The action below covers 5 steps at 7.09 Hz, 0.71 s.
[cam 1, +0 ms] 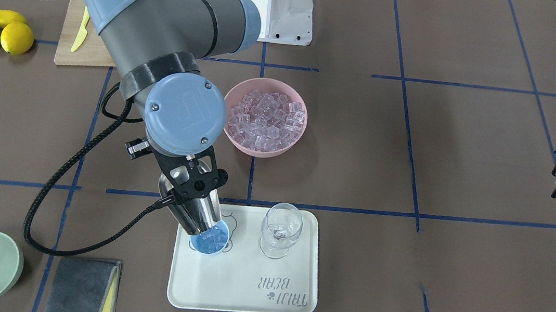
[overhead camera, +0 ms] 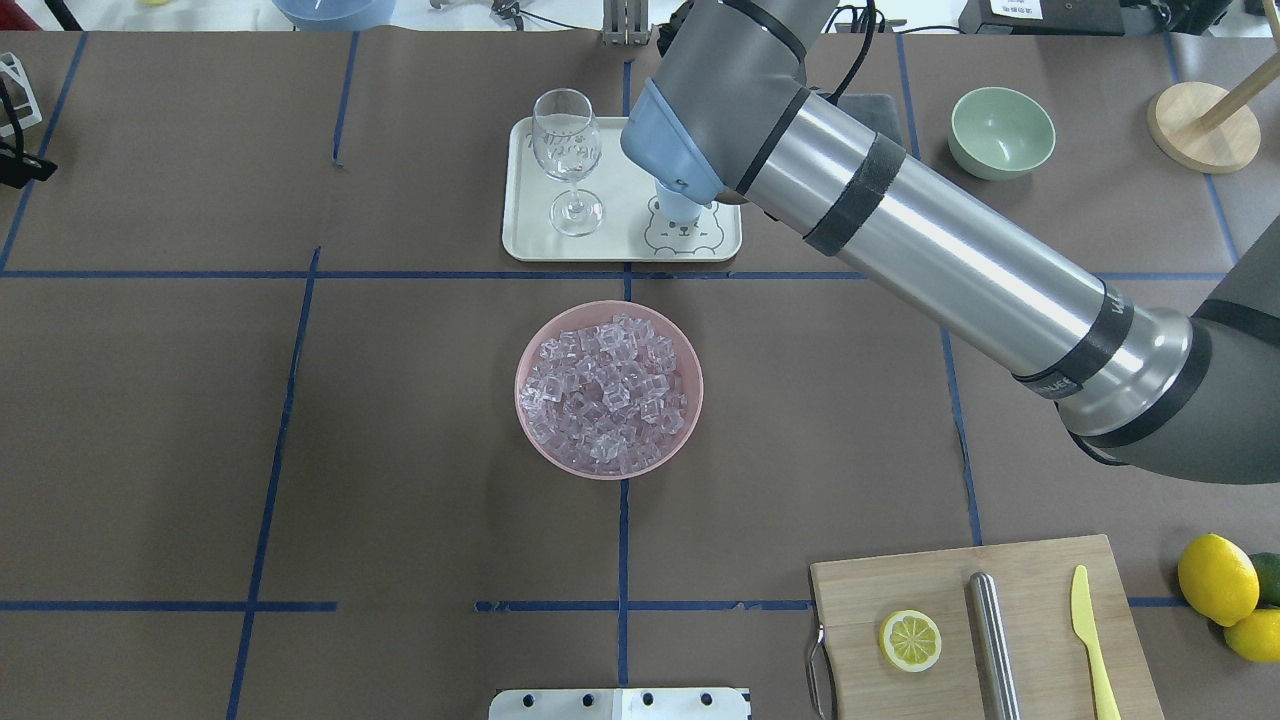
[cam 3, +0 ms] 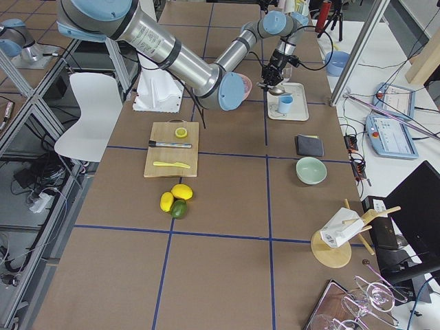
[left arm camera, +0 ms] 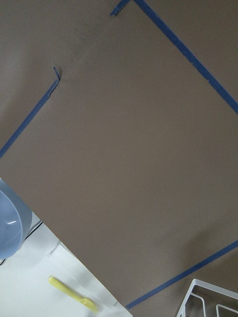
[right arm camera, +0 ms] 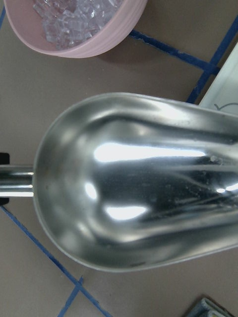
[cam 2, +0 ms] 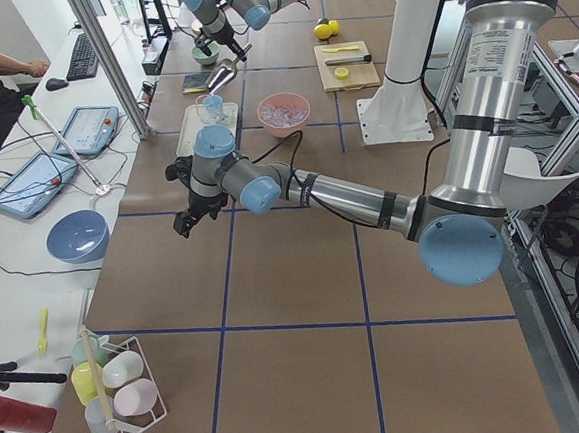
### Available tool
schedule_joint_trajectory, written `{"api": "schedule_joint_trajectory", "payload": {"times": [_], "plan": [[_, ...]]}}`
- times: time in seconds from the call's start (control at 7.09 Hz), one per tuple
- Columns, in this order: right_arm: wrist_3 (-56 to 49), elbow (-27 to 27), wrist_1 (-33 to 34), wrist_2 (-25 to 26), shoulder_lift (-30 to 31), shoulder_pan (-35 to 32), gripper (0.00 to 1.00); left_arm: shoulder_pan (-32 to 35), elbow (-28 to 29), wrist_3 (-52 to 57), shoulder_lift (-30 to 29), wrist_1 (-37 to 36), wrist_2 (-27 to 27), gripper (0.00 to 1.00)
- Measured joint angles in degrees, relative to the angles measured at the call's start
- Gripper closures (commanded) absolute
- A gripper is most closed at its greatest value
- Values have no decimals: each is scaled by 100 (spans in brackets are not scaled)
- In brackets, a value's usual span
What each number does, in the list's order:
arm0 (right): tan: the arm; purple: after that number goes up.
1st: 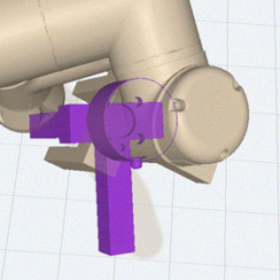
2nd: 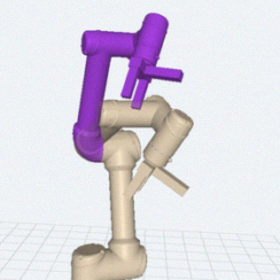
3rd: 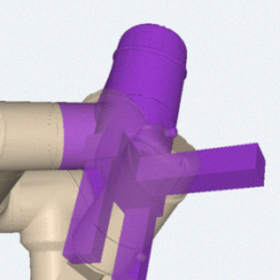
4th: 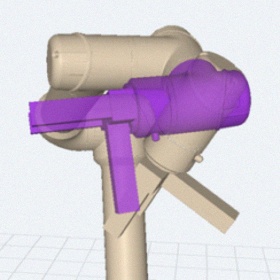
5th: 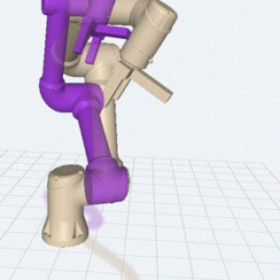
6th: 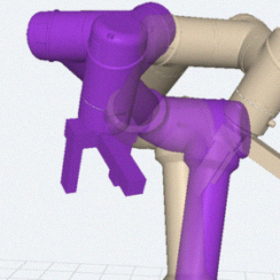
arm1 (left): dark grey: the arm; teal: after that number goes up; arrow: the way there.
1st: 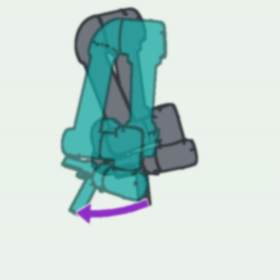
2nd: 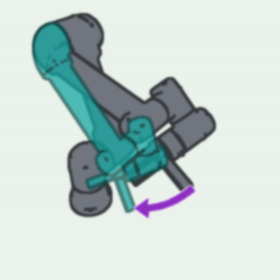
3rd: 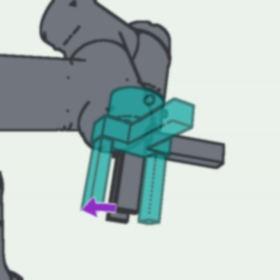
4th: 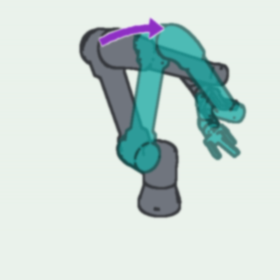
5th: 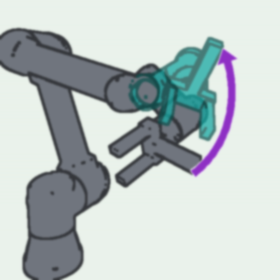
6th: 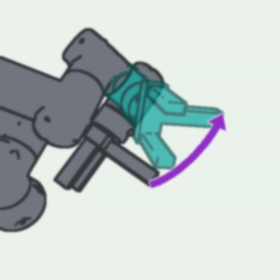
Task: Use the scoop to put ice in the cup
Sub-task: 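Carry the empty scoop back toward its spot with the right gripper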
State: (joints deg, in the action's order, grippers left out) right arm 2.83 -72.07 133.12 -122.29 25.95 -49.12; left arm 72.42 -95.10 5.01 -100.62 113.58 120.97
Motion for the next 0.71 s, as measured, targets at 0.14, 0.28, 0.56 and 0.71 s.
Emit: {"api": "schedule_joint_trajectory", "payload": {"times": [0.14, 0.28, 0.56, 0.71], "plan": [[4, -500, -16, 0, 267, -84, 100, 20, 0, 0, 4, -20, 6, 0], [4, -1242, -28, -5, 723, -243, 100, 36, -8, 0, 9, -82, 12, 0], [-4, -2812, -175, -15, 1955, -746, 100, 79, -28, -2, 15, -196, 29, 0], [1, -3268, -525, -18, 2509, -954, 100, 99, -30, -4, 5, -259, 36, 0]]}}
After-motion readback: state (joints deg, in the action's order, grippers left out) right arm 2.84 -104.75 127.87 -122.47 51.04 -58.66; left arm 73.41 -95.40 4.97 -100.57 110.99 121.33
